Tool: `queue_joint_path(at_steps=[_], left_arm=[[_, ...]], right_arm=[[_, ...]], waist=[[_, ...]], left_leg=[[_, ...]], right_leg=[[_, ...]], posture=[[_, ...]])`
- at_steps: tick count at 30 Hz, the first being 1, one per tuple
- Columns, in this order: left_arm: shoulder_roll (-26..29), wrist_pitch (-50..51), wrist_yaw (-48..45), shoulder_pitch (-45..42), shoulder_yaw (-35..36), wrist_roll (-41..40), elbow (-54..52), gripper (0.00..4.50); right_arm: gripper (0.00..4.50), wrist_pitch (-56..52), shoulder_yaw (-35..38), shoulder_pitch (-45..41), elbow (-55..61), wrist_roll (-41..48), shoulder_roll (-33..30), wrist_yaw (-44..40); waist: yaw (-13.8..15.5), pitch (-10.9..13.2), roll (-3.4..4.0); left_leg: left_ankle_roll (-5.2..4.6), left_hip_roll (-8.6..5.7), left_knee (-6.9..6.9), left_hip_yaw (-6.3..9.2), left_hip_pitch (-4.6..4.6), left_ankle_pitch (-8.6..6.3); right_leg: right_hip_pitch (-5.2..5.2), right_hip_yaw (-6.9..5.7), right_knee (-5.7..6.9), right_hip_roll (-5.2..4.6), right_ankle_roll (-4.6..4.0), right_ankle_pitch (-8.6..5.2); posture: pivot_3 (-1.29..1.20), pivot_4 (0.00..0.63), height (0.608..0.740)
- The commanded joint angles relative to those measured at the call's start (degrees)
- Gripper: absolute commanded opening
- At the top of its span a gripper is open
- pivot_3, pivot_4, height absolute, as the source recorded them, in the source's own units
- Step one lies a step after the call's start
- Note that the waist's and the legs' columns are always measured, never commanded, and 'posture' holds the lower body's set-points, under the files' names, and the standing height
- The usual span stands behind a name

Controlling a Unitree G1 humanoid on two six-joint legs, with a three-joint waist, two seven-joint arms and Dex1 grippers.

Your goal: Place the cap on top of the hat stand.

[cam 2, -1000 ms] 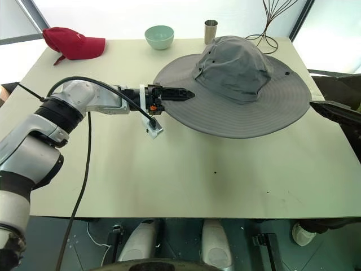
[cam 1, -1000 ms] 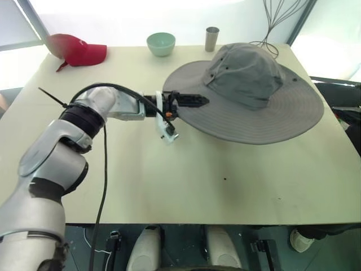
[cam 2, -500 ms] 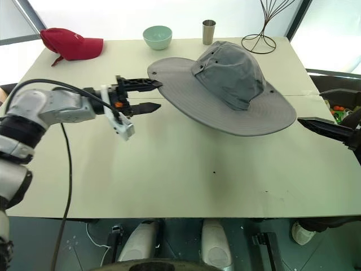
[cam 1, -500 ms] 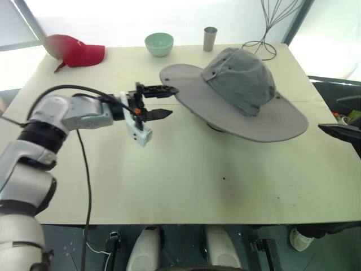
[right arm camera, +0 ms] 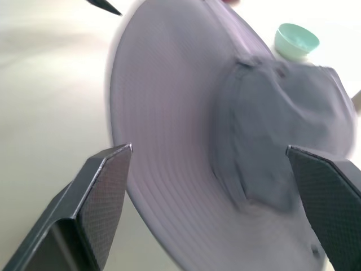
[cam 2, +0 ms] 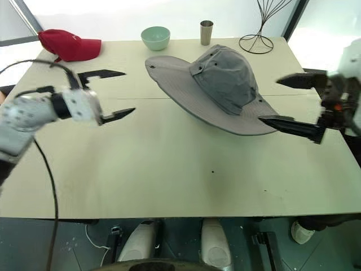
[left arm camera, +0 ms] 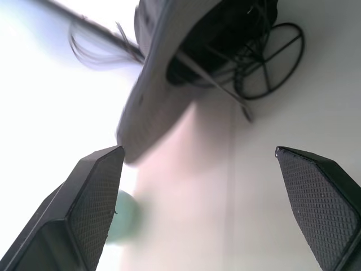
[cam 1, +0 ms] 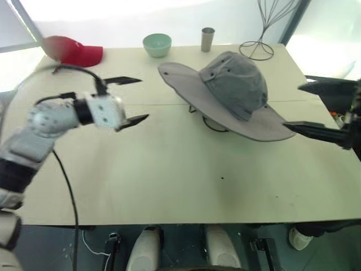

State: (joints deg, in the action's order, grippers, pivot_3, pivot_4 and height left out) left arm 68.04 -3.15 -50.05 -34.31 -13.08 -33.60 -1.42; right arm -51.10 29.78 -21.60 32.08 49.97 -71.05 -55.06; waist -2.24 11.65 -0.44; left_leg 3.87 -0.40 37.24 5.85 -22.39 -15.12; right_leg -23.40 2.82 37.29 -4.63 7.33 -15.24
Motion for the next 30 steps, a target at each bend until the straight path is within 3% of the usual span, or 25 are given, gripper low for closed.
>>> queue_joint_path(at_steps=[1, 4, 8, 12, 16, 19, 26, 30], left_arm=[[6.3, 21.8, -13.0, 2.2, 9.7, -20.5, -5.5, 4.45], [8.4, 32.5, -20.4, 2.0, 14.4, -26.8, -3.8, 4.45], [5.8, 35.9, -21.8, -0.9, 15.8, -23.0, -2.5, 4.45], [3.6, 40.5, -22.7, -3.3, 17.3, -22.9, -2.5, 4.45], [2.6, 41.0, -24.2, -3.7, 17.8, -19.9, -2.6, 4.45], [1.7, 41.6, -24.5, -4.9, 18.1, -18.5, -1.7, 4.5], [-0.1, 43.3, -25.4, -6.2, 19.3, -16.2, -1.3, 4.5], [-1.2, 43.7, -25.6, -6.6, 19.4, -15.1, -1.2, 4.5]], right_arm=[[4.5, -2.3, -5.1, -2.7, 7.0, 3.3, 0.8, 6.6], [4.5, -0.8, -10.8, -2.4, 11.0, -0.3, 0.6, 8.9], [4.5, 0.7, -20.0, -3.5, 13.5, -8.4, 0.9, 14.1], [4.5, -0.8, -32.2, -9.0, 11.8, -19.0, 8.4, 24.8], [4.5, 1.7, -41.1, -11.2, 10.0, -30.1, 13.5, 29.9], [3.67, 8.4, -48.1, -9.5, 9.0, -41.8, 14.2, 32.6], [0.12, 20.2, -51.0, -5.9, 6.4, -59.2, 11.3, 31.4], [0.05, 29.7, -50.7, -3.9, 3.4, -69.4, 8.4, 31.6]], waist=[[-0.1, 0.0, -0.01], [-0.2, 0.0, 0.0], [-0.2, 0.0, 0.0], [-0.4, 0.0, -0.04], [-0.5, 0.0, -0.04], [-0.3, 0.0, -0.04], [-0.3, 0.0, -0.07], [-0.3, 0.0, -0.08]], left_leg=[[0.0, 0.0, 0.0, 0.01, -0.01, 0.0], [0.0, 0.0, -0.01, 0.01, -0.01, 0.0], [0.0, -0.01, -0.01, -0.02, 0.0, 0.0], [0.0, 0.0, -0.01, -0.01, 0.0, 0.0], [0.0, 0.01, -0.12, -0.01, -0.08, 0.0], [0.0, 0.0, -0.12, -0.02, -0.11, 0.0], [0.0, -0.01, -0.05, -0.01, -0.1, 0.0], [0.0, -0.01, -0.05, -0.01, -0.1, 0.0]], right_leg=[[0.01, -0.02, 0.0, 0.0, 0.0, 0.0], [-0.02, -0.02, -0.01, 0.02, -0.03, -0.02], [-0.01, -0.02, -0.03, 0.02, -0.04, -0.03], [-0.06, -0.01, -0.01, 0.05, -0.05, -0.03], [-0.26, 0.01, 0.04, 0.08, -0.14, -0.08], [-0.28, 0.01, 0.04, 0.07, -0.15, -0.08], [-0.24, 0.01, 0.05, 0.07, -0.14, -0.08], [-0.24, 0.01, 0.05, 0.07, -0.14, -0.08]], posture=[[0.0, 0.15, 0.74], [0.0, 0.15, 0.74], [0.0, 0.15, 0.74], [0.0, 0.15, 0.74], [0.0, 0.15, 0.74], [0.0, 0.15, 0.74], [0.0, 0.15, 0.74], [0.0, 0.15, 0.74]])
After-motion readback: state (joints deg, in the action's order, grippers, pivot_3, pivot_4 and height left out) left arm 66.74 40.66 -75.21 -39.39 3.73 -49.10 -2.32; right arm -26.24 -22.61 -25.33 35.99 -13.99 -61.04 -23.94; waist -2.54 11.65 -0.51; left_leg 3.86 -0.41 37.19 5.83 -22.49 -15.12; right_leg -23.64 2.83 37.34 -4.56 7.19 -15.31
